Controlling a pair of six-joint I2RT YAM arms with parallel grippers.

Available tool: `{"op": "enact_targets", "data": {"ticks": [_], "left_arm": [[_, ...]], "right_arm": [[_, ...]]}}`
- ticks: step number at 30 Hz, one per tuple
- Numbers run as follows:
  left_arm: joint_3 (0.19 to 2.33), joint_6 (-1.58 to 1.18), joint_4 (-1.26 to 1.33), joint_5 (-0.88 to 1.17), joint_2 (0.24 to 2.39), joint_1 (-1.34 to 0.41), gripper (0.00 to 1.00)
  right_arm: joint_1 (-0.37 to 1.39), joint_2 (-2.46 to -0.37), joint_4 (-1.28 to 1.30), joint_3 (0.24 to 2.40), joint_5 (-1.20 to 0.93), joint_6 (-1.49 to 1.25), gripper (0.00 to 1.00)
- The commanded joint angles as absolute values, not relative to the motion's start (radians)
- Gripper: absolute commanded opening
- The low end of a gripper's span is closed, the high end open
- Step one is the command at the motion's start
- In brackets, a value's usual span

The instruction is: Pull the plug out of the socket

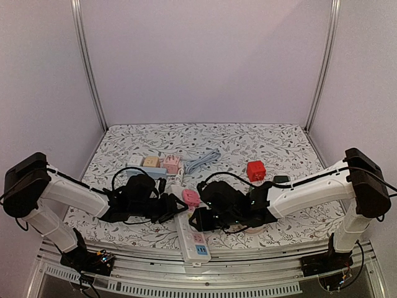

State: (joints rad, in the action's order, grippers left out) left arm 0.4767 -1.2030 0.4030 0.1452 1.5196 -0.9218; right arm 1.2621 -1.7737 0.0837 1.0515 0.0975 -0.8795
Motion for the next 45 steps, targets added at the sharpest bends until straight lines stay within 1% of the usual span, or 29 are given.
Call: {"op": "enact_targets", "data": {"ticks": [1,11,15,23,25,33,39,45], "left_arm": [[0.462,-1.205,0.420,0.113,1.535,-0.937,0.57],[0.440,-1.228,0.481,0.098,1.548,-0.908,0.60],[0.441,-1.230,0.496,0.110,1.551,-0.893,0.64],[0.448,-1.230,0.524,0.139,1.578,-0.866,0.66],[0.447,-1.230,0.530,0.141,1.583,-0.861,0.64],[0.446,-1.230,0.556,0.155,1.605,-0.844,0.51],[0.434,-1.230,0.569,0.172,1.611,-0.845,0.46],[0.418,-1.208,0.549,0.174,1.607,-0.848,0.39]], "right_arm": [[1.256,-1.730,0.016,1.052,0.078,-0.892,0.00],[1.255,-1.724,0.017,1.034,0.054,-0.894,0.00],[1.255,-1.724,0.016,1.034,0.051,-0.893,0.00],[1.256,-1.728,0.018,1.035,0.049,-0.890,0.00],[1.256,-1.728,0.018,1.035,0.049,-0.888,0.00],[1.256,-1.734,0.018,1.037,0.043,-0.886,0.00],[1.256,-1.733,0.019,1.032,0.060,-0.892,0.00],[1.256,-1.732,0.023,1.024,0.089,-0.913,0.00]]}}
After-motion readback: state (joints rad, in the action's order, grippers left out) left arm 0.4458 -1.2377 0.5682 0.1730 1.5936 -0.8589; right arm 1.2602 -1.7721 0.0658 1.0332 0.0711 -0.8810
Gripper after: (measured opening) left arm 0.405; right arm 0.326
